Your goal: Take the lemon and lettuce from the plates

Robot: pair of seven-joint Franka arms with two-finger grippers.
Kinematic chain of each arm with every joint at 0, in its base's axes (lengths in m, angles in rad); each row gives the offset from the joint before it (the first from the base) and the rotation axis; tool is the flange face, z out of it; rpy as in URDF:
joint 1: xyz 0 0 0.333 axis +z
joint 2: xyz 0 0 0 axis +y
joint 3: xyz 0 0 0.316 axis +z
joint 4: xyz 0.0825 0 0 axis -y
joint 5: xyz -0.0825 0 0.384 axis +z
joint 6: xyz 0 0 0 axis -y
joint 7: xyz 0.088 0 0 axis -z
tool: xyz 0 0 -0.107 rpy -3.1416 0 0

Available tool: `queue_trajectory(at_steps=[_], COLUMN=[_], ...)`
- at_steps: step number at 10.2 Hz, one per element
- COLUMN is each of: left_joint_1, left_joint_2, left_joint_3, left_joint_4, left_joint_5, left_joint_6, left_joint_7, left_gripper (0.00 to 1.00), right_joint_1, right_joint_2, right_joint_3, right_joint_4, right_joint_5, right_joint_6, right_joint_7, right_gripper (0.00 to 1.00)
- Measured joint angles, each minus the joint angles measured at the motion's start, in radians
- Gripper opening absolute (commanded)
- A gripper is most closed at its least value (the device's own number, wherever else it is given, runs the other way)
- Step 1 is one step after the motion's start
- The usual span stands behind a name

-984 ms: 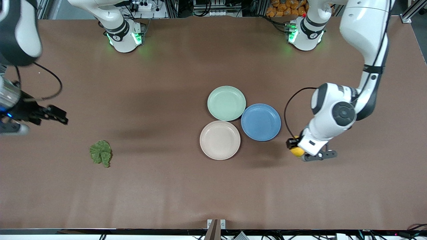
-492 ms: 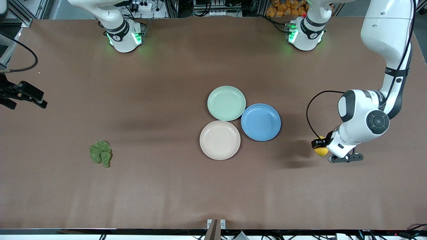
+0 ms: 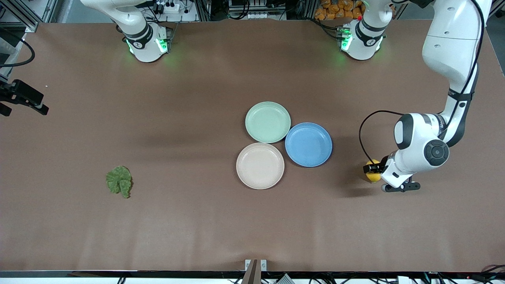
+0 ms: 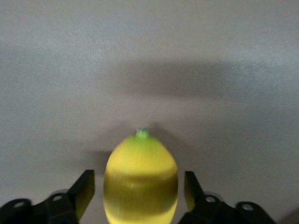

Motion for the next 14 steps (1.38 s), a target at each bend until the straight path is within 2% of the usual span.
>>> queue_trajectory(at_steps=[4, 8, 10, 14], left_joint_1=[0.01, 0.013, 0.012, 0.007], left_joint_2=[-0.021, -0.154, -0.262, -0.599], left_joint_3=[0.0, -0.001, -0.013, -0.025], left_joint_4=[0.022, 0.015, -0.053, -0.324], left_joint_5=[0.0, 0.0, 0.0, -0.017], left_joint_6=[0.006, -0.082, -0.098, -0.107], left_joint_7=[0.0, -0.044, -0.071, -0.096], left_gripper=[1.0, 1.0, 1.0, 1.0], right_joint_1=[-0.006, -0.016, -0.016, -0.038], right_joint_2=[-0.007, -0.015, -0.018, -0.053], right_joint_3=[0.0, 0.003, 0.008, 0.043], right_joint_4=[0.003, 0.003, 0.005, -0.015], right_joint_5=[0.0, 0.0, 0.0, -0.002], right_joint_6=[-0.001, -0.023, -0.057, -0.123], right_joint_7=[0.0, 0.0, -0.001, -0.019], right_gripper=[1.0, 1.0, 1.0, 1.0])
